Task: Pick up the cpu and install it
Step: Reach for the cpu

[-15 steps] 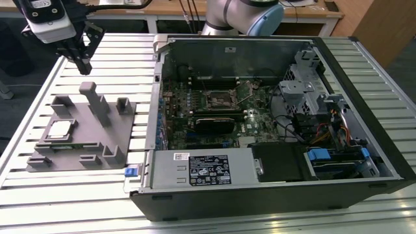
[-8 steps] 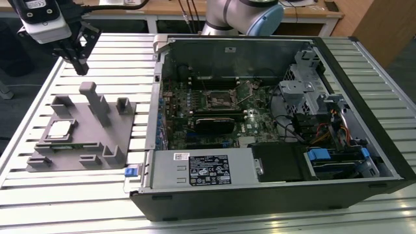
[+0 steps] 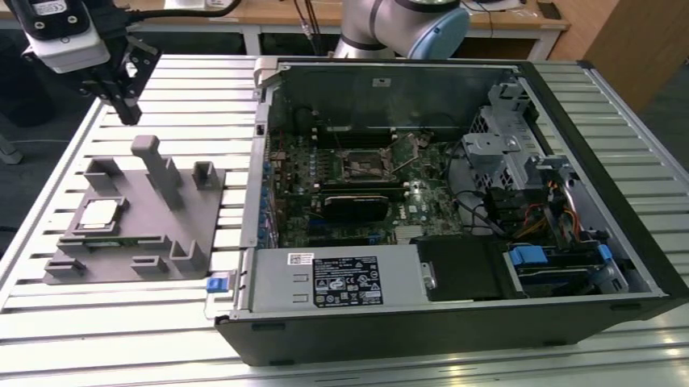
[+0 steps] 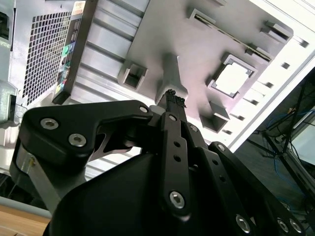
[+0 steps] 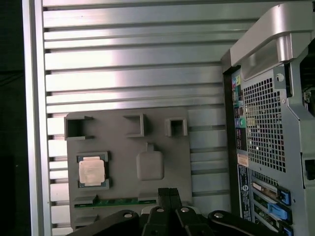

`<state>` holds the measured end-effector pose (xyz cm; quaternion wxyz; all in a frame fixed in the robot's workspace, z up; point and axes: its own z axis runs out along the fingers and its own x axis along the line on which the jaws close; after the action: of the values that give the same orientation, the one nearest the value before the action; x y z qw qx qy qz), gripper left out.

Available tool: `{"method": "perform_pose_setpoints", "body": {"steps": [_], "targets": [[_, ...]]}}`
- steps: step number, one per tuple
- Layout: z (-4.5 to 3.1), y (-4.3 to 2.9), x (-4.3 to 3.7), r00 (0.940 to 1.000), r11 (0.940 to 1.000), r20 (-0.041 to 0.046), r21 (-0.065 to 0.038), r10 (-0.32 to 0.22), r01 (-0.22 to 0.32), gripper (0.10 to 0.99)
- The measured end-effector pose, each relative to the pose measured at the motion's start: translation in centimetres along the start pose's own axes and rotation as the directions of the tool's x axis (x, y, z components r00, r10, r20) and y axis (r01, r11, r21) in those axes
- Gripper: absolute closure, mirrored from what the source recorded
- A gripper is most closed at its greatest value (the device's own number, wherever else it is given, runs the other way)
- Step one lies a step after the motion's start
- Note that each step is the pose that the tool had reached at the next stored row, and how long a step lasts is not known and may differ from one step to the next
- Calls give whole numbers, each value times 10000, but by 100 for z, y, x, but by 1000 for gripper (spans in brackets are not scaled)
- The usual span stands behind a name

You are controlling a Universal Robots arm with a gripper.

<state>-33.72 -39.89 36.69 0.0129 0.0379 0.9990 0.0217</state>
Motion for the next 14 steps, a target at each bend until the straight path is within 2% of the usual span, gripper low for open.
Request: {"method": "perform_pose_setpoints", "body": {"steps": [14], "targets": [[10, -11, 138, 10000, 10000, 0, 0, 0, 0, 980]]}}
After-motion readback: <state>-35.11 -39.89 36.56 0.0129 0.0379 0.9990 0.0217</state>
